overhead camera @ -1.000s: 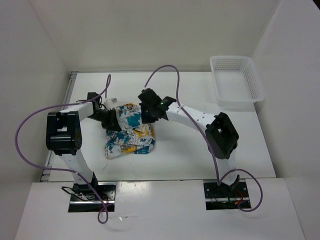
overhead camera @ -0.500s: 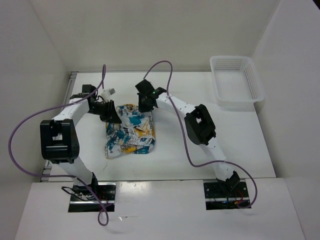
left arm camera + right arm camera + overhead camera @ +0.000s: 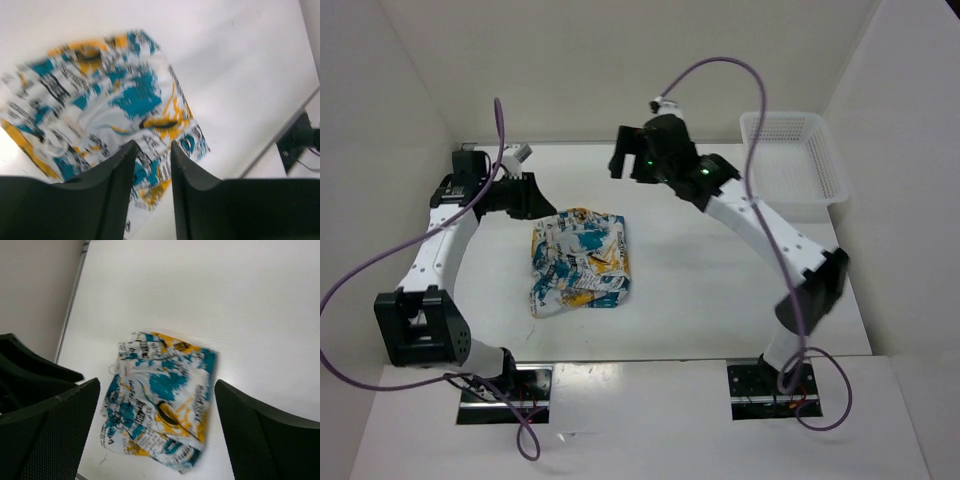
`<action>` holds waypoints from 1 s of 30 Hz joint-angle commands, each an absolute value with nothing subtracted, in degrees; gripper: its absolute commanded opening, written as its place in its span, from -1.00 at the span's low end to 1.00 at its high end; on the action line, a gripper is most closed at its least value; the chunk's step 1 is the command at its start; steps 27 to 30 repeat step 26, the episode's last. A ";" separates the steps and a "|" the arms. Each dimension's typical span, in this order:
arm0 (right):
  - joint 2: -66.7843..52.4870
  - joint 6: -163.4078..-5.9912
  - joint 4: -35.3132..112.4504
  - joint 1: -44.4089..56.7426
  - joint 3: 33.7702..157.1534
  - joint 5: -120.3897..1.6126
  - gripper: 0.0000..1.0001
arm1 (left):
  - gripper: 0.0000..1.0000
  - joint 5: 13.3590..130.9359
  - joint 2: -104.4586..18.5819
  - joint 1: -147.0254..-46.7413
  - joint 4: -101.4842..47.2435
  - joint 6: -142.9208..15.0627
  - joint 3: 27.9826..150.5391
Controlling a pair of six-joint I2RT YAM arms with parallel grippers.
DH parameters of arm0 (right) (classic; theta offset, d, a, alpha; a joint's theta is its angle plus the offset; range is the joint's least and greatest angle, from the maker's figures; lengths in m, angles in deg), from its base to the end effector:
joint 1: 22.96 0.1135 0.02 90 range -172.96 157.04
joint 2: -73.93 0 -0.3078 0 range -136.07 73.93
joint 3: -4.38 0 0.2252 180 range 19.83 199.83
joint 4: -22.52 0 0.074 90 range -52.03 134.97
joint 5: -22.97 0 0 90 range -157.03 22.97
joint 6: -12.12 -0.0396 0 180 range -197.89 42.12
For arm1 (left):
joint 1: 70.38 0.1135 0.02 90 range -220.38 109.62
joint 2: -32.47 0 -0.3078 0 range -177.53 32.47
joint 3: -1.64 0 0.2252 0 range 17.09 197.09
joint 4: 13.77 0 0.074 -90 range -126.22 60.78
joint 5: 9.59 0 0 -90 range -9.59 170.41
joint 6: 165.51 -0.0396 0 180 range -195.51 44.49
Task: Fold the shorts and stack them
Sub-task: Fold the shorts
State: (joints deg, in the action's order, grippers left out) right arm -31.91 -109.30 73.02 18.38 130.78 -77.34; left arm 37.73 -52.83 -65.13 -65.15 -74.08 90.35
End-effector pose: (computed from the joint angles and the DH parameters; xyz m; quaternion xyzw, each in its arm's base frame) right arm 0.3146 0.2673 0.4323 -0.0298 0.8629 0.2330 0.4474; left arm 0.2899 -0.0003 0.3571 0.0796 0.8756 -0.3284 0.3452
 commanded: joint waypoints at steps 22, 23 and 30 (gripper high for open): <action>11.62 -111.81 83.59 -12.14 83.37 -76.96 1.00 | 0.68 43.93 -36.96 -58.25 -53.66 -75.51 77.64; 11.62 -112.33 83.59 -12.15 83.37 -76.96 1.00 | 0.68 44.72 -36.97 -58.25 -54.44 -75.51 78.17; 11.62 -112.34 84.12 -12.15 83.37 -78.37 1.00 | 0.70 45.25 -37.49 -58.25 -55.67 -75.51 79.66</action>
